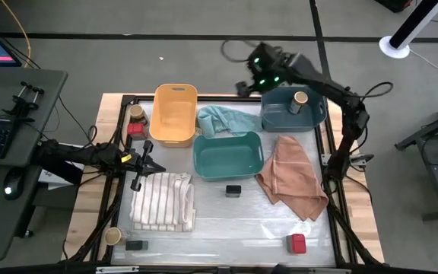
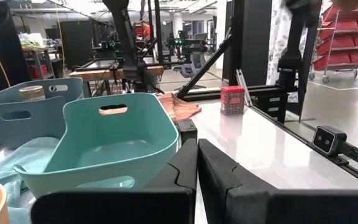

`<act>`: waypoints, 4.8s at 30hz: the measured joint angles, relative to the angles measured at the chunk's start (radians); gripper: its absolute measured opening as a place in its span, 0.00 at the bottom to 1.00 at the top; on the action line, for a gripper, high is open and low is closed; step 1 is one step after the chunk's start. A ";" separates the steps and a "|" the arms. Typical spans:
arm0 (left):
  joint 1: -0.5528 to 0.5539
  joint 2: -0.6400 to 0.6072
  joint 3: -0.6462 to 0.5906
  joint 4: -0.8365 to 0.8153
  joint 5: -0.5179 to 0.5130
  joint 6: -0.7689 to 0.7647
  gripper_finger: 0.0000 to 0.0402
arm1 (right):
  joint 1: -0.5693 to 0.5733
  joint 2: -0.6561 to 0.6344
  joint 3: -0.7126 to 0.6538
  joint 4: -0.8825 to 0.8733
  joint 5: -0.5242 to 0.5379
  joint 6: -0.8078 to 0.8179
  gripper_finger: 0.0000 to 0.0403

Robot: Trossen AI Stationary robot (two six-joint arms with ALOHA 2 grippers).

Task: Sort spices by type
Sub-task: Put the bottom gold seasoning bottle into the blue bin

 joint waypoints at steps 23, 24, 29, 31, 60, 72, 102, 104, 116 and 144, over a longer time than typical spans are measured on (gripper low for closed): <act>-0.002 0.000 0.002 0.951 -0.098 -0.491 0.00 | 0.557 -0.095 -0.102 -0.460 0.276 0.204 0.05; -0.002 0.000 0.014 0.945 -0.165 -0.525 0.00 | 0.568 -0.121 -0.148 -0.446 0.276 0.209 0.06; -0.005 0.163 0.255 0.333 -0.246 -0.630 0.01 | 0.606 -0.323 -0.500 -0.279 0.243 0.323 0.02; -0.005 0.306 0.395 0.134 -0.240 -0.619 0.03 | 0.612 -0.424 -0.642 -0.176 0.204 0.386 0.01; -0.723 1.192 1.123 -0.994 0.242 -1.174 0.65 | 0.701 -0.780 -1.180 0.736 0.210 0.465 0.27; -1.006 1.324 1.122 -1.055 0.057 -1.200 0.65 | 0.692 -0.780 -1.179 0.846 0.306 0.421 0.36; -0.975 1.341 1.122 -1.045 0.083 -1.157 0.89 | 0.692 -0.780 -1.179 0.865 0.317 0.412 0.36; -0.972 1.341 1.122 -1.045 0.074 -1.188 0.89 | 0.692 -0.780 -1.179 0.865 0.317 0.403 0.36; -0.972 1.376 1.121 -1.116 0.128 -1.285 0.89 | 0.693 -0.780 -1.179 0.865 0.312 0.395 0.36; -0.976 1.553 1.121 -1.111 0.226 -1.259 0.68 | 0.693 -0.780 -1.179 0.865 0.310 0.395 0.36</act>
